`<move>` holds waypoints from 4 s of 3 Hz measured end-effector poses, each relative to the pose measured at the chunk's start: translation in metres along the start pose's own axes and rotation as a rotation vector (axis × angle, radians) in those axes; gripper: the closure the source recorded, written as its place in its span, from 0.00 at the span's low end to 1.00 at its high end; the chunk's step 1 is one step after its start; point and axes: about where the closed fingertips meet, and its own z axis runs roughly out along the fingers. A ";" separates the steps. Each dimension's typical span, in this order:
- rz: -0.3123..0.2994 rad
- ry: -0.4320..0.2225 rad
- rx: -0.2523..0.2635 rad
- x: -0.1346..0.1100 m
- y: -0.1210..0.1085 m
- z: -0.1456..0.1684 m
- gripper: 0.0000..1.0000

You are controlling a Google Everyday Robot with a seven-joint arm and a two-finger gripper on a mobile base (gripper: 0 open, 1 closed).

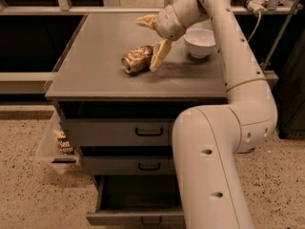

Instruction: Place orange can into bottom drawer

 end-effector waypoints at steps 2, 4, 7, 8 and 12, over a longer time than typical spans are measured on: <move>0.039 -0.080 -0.037 -0.003 -0.002 0.040 0.18; 0.041 -0.084 -0.020 -0.003 -0.008 0.046 0.64; 0.045 -0.069 -0.052 -0.011 -0.006 0.052 1.00; 0.090 -0.085 -0.064 -0.025 0.005 0.027 1.00; -0.093 -0.271 0.562 -0.204 0.058 -0.190 1.00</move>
Offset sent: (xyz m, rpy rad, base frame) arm -0.0033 0.0258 -0.0203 0.0351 0.0744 0.0444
